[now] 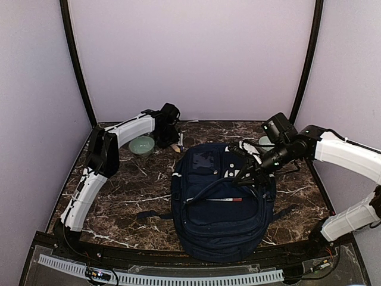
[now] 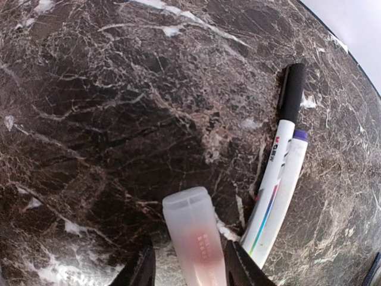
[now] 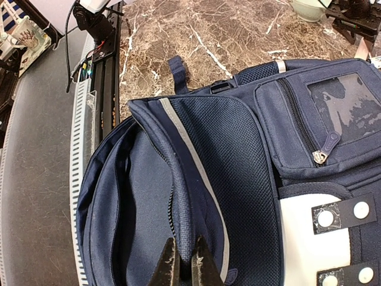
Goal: Pack the student bag
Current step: Pick up the pen at the center of the board, then place the pen in the upper front pocket of the bag.
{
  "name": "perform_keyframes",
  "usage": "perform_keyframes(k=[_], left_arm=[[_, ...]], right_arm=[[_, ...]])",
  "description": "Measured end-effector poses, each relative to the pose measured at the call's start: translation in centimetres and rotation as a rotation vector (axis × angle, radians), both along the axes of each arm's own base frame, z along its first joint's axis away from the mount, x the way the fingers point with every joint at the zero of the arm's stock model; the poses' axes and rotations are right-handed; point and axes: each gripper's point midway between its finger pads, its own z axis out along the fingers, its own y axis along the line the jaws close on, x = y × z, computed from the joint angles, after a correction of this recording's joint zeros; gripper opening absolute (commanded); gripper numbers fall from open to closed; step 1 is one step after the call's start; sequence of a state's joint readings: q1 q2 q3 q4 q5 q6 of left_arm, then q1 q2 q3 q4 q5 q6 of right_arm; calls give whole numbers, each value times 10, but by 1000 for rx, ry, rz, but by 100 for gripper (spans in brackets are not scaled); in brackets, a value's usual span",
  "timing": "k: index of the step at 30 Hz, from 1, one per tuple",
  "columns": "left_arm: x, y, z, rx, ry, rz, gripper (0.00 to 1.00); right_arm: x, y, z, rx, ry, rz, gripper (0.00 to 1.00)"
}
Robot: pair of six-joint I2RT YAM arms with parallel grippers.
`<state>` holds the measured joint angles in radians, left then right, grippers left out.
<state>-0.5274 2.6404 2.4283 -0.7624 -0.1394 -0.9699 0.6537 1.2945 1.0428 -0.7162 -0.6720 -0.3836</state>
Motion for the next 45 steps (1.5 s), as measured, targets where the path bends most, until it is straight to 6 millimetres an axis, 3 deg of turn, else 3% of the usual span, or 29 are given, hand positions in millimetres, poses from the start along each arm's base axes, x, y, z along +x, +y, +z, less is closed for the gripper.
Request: perform_keyframes(k=[8,19,23,25,29,32,35,39,45], left_arm=[[-17,7,-3,58,49,-77,21],[-45,16,-2,135,107,-138,22],[-65,18,-4,177,146,-195,37],[-85,21,-8,207,193,-238,39],[-122,28,-11,258,260,-315,31],[-133,32,-12,267,265,-345,24],[-135,33,-11,270,257,-363,24],[-132,32,-11,270,241,-375,37],[-121,37,-9,262,229,-365,33]], right_arm=[[-1,-4,8,8,-24,-10,0],[0,-4,8,9,-22,-12,0],[0,-5,9,10,-24,-13,0],[-1,-5,10,11,-26,-13,0],[-1,-5,12,15,-30,-14,0],[-1,-5,12,15,-30,-13,0],[-1,-5,12,16,-29,-13,0],[-1,-5,12,18,-27,-12,0],[-1,-5,13,22,-25,-14,0]])
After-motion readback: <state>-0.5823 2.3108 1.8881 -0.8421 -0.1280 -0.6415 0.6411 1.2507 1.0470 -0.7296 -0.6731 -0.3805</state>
